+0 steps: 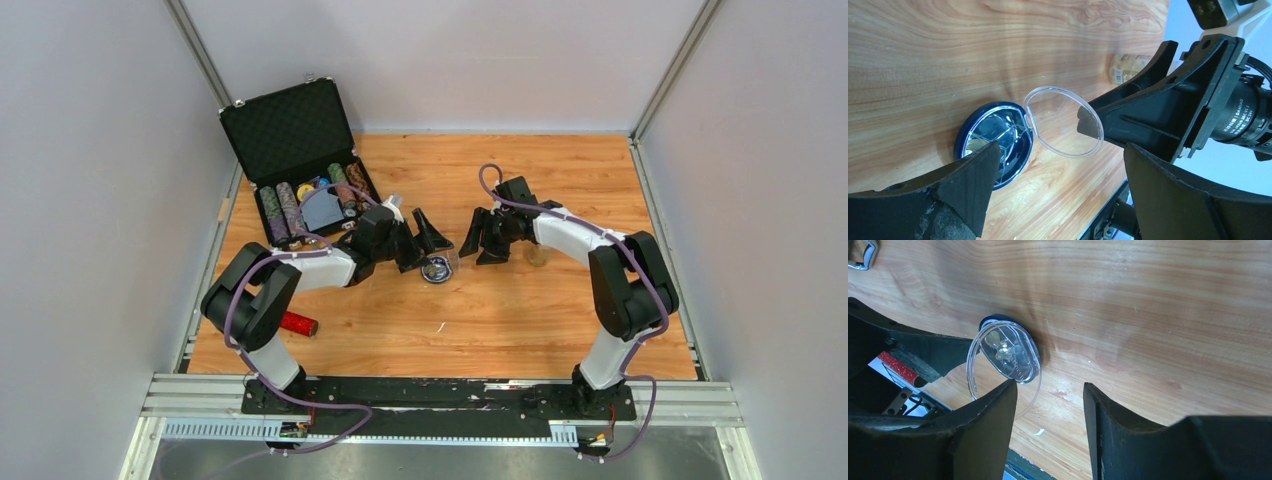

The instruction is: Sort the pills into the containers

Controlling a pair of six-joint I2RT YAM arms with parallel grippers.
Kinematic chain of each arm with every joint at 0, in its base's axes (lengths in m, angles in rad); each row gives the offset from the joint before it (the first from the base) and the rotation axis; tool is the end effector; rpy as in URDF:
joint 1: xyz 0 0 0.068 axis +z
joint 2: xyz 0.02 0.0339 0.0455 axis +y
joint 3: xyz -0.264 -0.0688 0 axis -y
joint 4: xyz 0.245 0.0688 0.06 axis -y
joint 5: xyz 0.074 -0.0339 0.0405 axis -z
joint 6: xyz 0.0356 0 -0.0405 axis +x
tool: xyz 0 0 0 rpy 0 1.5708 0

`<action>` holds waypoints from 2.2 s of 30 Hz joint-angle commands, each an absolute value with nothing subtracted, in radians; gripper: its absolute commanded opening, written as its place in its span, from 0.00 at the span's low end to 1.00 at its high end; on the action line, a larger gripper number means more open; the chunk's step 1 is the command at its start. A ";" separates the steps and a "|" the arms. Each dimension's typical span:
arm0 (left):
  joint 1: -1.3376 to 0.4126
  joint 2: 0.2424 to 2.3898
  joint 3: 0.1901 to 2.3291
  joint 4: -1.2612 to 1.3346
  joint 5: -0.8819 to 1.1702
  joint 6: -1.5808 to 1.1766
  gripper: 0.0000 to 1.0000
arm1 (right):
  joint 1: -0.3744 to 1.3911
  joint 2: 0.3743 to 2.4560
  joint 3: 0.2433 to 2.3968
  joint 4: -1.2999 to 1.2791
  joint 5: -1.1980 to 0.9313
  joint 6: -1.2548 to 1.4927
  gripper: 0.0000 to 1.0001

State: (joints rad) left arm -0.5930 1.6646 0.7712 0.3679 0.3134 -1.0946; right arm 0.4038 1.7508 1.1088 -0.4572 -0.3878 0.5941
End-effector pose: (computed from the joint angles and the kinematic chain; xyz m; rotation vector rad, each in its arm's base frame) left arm 0.2744 -0.1982 0.1689 -0.3774 2.3383 -1.2630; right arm 0.3147 0.1491 0.1793 0.1346 2.8013 0.8051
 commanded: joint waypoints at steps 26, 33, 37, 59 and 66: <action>-0.586 1.530 0.733 0.181 0.143 -0.984 0.78 | 0.410 1.590 1.075 -0.430 -0.334 0.739 0.50; -0.580 1.534 0.721 0.105 0.100 -0.941 0.63 | 0.414 1.595 1.068 -0.378 -0.403 0.680 0.47; -0.575 1.541 0.718 0.106 0.094 -0.921 0.52 | 0.425 1.597 1.080 -0.367 -0.418 0.654 0.41; -0.552 1.652 0.712 0.229 0.211 -0.912 0.33 | 0.475 1.652 1.141 -0.393 -0.426 0.597 0.22; -0.549 1.665 0.709 0.252 0.241 -0.914 0.30 | 0.482 1.670 1.147 -0.403 -0.419 0.593 0.23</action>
